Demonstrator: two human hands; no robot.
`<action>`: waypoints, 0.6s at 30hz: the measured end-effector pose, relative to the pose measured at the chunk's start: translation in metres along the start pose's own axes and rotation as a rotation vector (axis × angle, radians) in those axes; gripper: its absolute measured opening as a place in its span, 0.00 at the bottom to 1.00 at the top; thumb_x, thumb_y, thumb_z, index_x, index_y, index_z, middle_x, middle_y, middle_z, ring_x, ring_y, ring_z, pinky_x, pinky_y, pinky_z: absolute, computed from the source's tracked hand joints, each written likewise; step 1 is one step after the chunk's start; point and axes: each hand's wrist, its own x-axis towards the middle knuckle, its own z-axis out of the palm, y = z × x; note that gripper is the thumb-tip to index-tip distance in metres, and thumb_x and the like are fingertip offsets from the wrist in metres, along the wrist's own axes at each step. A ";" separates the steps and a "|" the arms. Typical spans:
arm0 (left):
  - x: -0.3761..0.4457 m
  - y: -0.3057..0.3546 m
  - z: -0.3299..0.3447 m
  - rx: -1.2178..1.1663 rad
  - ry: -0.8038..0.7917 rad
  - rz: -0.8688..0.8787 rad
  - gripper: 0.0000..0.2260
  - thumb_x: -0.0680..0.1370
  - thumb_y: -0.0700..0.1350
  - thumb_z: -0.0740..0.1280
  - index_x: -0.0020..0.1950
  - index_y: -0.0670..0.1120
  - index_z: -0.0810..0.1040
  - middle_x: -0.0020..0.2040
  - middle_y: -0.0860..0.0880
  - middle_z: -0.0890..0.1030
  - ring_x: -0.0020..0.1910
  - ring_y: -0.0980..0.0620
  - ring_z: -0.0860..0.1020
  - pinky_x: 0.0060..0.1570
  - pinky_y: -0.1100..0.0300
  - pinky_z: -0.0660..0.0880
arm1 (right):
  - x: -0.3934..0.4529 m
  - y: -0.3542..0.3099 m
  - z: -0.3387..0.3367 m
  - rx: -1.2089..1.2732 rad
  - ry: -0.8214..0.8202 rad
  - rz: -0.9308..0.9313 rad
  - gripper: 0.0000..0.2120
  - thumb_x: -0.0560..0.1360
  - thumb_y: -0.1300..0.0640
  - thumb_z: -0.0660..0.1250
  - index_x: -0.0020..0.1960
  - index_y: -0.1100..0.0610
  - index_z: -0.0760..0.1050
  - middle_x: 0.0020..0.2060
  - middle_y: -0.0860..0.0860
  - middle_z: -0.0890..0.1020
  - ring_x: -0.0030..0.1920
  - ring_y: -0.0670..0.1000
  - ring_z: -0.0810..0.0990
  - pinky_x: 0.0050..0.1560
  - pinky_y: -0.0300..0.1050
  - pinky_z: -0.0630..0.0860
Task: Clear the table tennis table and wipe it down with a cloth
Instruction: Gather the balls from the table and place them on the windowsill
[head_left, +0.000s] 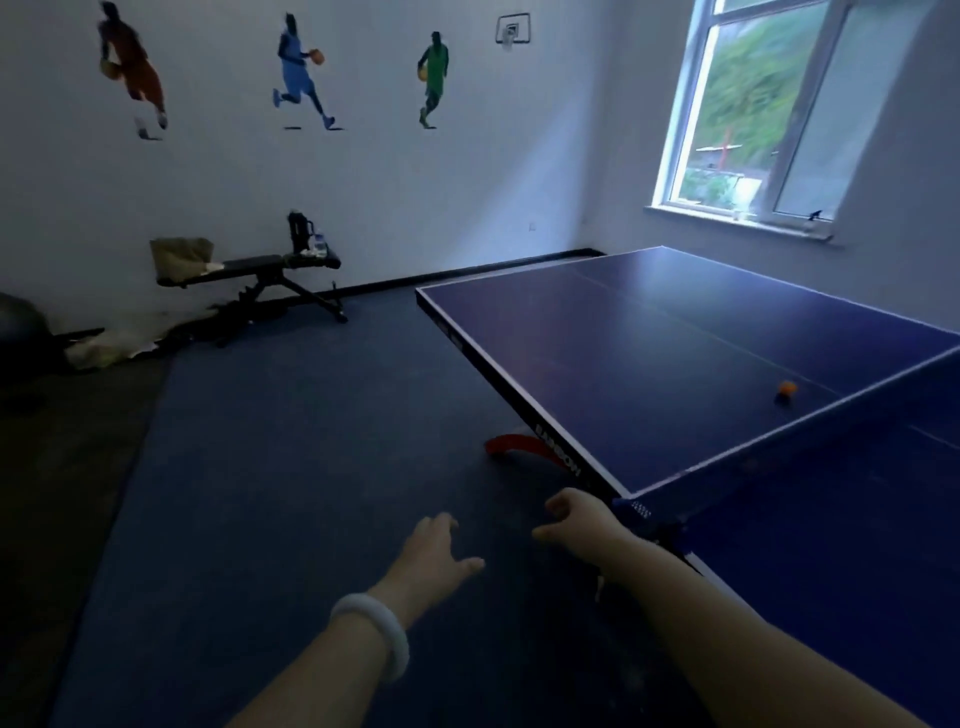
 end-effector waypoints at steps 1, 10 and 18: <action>0.025 -0.002 -0.008 0.004 -0.016 0.032 0.26 0.76 0.55 0.69 0.69 0.47 0.66 0.67 0.49 0.67 0.65 0.52 0.69 0.61 0.61 0.68 | 0.018 -0.005 -0.001 0.018 0.035 0.021 0.26 0.72 0.52 0.75 0.65 0.56 0.72 0.61 0.52 0.76 0.57 0.50 0.76 0.57 0.44 0.75; 0.224 0.027 -0.040 0.104 -0.258 0.240 0.26 0.76 0.56 0.69 0.69 0.47 0.66 0.66 0.49 0.67 0.64 0.51 0.69 0.62 0.59 0.69 | 0.125 -0.001 -0.046 0.202 0.268 0.334 0.25 0.73 0.53 0.74 0.66 0.56 0.71 0.61 0.53 0.75 0.52 0.48 0.74 0.50 0.41 0.71; 0.359 0.125 0.017 0.156 -0.445 0.480 0.23 0.76 0.53 0.70 0.66 0.46 0.68 0.63 0.48 0.70 0.56 0.56 0.70 0.53 0.66 0.67 | 0.211 0.071 -0.110 0.305 0.415 0.500 0.23 0.74 0.53 0.73 0.66 0.57 0.70 0.58 0.51 0.74 0.51 0.48 0.73 0.48 0.40 0.71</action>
